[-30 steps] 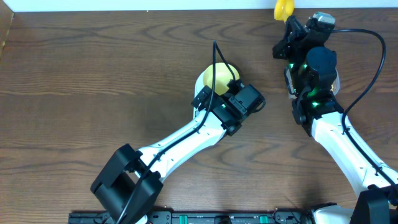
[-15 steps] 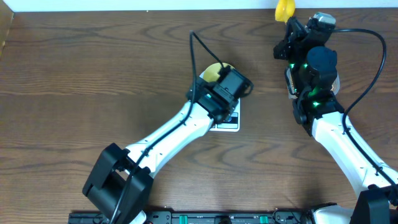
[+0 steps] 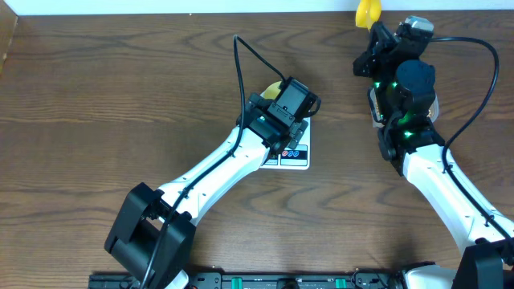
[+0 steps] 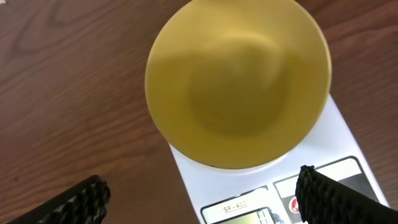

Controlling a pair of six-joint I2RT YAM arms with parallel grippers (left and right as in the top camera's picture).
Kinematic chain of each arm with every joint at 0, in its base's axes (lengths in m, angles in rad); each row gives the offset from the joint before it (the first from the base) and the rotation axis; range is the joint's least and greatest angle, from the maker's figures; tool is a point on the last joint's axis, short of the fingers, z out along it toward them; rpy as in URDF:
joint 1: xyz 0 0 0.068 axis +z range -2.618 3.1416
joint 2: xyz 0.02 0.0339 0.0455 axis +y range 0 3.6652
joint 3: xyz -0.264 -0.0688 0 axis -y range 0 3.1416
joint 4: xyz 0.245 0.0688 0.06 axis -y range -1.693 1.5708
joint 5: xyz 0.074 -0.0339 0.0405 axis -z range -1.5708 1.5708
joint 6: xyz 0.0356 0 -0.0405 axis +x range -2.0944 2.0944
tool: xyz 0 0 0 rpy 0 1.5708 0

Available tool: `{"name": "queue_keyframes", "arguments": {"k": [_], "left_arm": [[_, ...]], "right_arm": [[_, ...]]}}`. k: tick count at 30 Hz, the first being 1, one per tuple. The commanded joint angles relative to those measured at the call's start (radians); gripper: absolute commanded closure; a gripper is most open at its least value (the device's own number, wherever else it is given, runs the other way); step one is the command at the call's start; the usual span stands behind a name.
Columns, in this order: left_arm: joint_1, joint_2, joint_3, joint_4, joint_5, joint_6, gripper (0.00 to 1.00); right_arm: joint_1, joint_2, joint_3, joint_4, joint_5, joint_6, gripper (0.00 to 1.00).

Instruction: Scoop item into bowl and weigh 50g on scale

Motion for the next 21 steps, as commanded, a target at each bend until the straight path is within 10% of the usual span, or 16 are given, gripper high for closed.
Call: {"name": "queue_keyframes", "arguments": {"k": [1, 21], "left_arm": [[0.008, -0.021, -0.003, 0.011, 0.016, 0.016, 0.02], [0.087, 0.008, -0.004, 0.078, 0.016, 0.016, 0.02]], "right_arm": [[-0.008, 0.003, 0.018, -0.002, 0.013, 0.005, 0.99], [-0.021, 0.003, 0.018, -0.018, 0.013, 0.006, 0.99]]}}
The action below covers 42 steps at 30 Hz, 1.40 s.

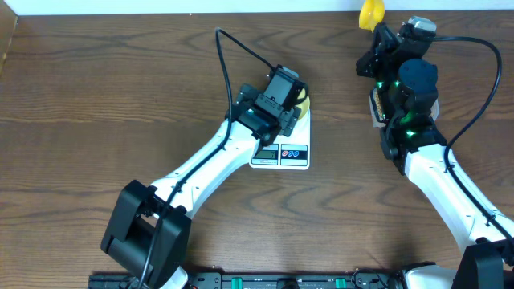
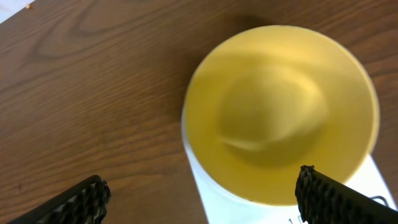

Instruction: Scoop item into bowl and weigh 50g on scale

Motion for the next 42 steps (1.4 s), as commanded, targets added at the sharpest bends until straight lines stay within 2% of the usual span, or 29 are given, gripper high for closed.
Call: {"name": "queue_keyframes", "arguments": {"k": [1, 19, 28, 42], "left_arm": [[0.011, 0.012, -0.004, 0.001, 0.001, 0.014, 0.02], [0.011, 0.066, -0.004, -0.031, 0.001, 0.014, 0.02], [0.011, 0.066, -0.004, -0.102, 0.001, 0.014, 0.02], [0.011, 0.066, -0.004, -0.088, 0.001, 0.014, 0.02]], "right_arm": [[-0.006, 0.003, 0.018, -0.002, 0.013, 0.006, 0.99], [-0.009, 0.003, 0.018, -0.005, 0.013, 0.006, 0.99], [-0.009, 0.003, 0.018, -0.005, 0.012, 0.006, 0.99], [-0.009, 0.003, 0.018, -0.003, 0.013, 0.006, 0.99]]}}
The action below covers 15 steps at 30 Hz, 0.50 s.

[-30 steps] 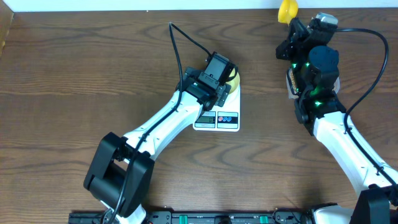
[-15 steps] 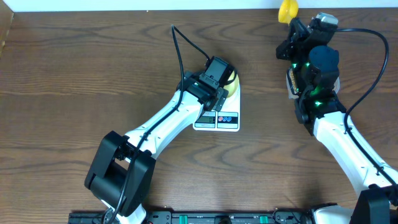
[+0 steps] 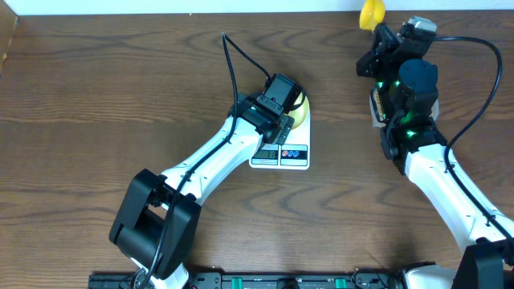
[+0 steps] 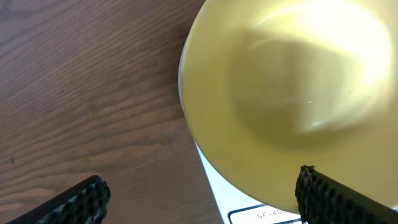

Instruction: Scoop item into bowl and weigh 50g on scale

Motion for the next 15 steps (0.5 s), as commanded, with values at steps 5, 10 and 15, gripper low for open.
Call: {"name": "queue_keyframes", "arguments": {"k": [5, 10, 15], "left_arm": [[0.004, 0.007, -0.004, 0.04, 0.001, 0.014, 0.03], [0.004, 0.007, -0.004, 0.052, 0.0, 0.014, 0.02], [0.004, 0.007, -0.004, 0.04, -0.019, 0.014, 0.02]], "right_arm": [[-0.007, 0.003, 0.018, 0.001, 0.012, 0.006, 0.99], [-0.007, 0.003, 0.018, -0.001, 0.013, 0.006, 0.99], [-0.007, 0.003, 0.018, -0.002, 0.012, 0.006, 0.99]]}}
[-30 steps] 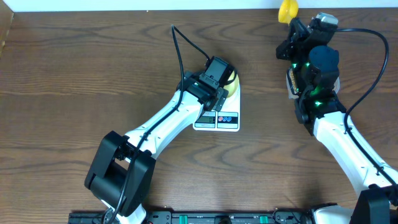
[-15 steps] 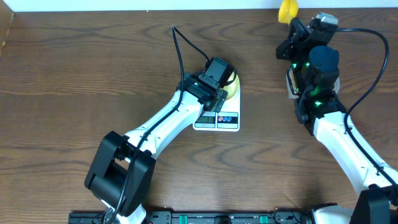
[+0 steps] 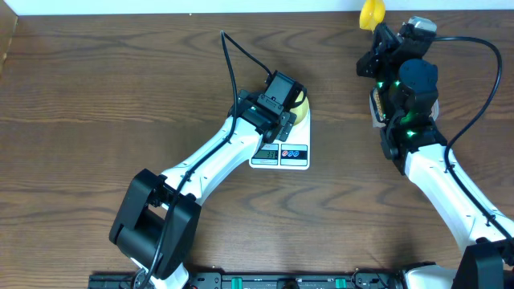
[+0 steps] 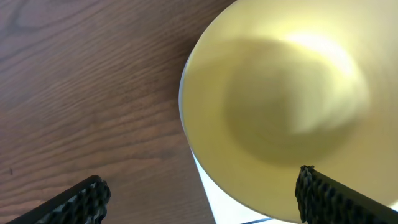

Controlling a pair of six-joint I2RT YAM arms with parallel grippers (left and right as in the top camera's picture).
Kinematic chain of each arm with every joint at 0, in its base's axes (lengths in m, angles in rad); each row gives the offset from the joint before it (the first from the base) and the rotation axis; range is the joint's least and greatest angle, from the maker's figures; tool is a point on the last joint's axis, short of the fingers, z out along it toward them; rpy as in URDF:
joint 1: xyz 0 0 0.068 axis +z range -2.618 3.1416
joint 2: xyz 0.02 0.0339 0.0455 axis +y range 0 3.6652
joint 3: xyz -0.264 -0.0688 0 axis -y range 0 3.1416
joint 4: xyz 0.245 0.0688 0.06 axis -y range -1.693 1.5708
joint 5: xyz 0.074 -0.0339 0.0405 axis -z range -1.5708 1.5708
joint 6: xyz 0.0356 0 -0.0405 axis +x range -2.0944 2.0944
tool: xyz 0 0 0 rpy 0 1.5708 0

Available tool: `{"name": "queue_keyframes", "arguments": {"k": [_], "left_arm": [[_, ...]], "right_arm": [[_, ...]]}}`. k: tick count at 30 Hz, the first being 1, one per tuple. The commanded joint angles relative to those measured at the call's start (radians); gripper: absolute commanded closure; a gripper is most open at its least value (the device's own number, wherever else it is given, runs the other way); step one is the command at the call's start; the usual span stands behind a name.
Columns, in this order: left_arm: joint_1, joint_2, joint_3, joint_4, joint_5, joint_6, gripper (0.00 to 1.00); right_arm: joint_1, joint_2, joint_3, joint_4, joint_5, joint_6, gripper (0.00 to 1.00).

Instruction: Scoop item into bowl and weigh 50g on scale

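A yellow bowl (image 4: 280,106), with nothing in it, stands on the white scale (image 4: 208,180). From overhead, only the bowl's right edge (image 3: 299,108) shows past my left wrist, and the scale's display end (image 3: 280,154) faces the front. My left gripper (image 4: 208,199) hangs open low over the bowl's near-left rim, one finger over the wood and the other over the bowl. At the far right, my right gripper (image 3: 376,36) holds a yellow scoop (image 3: 369,10) raised near the table's back edge.
A pale container (image 3: 374,106) stands under my right arm, mostly hidden by it. The brown wooden table (image 3: 120,96) meets a white wall at the back. My left arm's cable loops up over the table behind the scale.
My left gripper has edged slightly forward over the bowl, and the scale's label has dropped out of the wrist view. The right arm and scoop have not moved.
My open left gripper first hung over the scale's front with the whole bowl ahead. It then stood further back and left. Later it was close over the bowl's left rim, where it stays. The right gripper held the scoop up throughout, shifting only slightly early on.
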Motion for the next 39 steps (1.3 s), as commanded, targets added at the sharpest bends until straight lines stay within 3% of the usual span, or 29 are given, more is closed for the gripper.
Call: {"name": "queue_keyframes", "arguments": {"k": [1, 39], "left_arm": [[0.004, 0.007, -0.004, -0.013, -0.018, 0.014, 0.02], [0.004, 0.007, -0.004, -0.019, -0.066, 0.014, 0.02]], "right_arm": [[-0.007, 0.003, 0.018, -0.002, 0.012, 0.006, 0.99], [-0.007, 0.003, 0.018, -0.005, 0.013, 0.006, 0.99]]}}
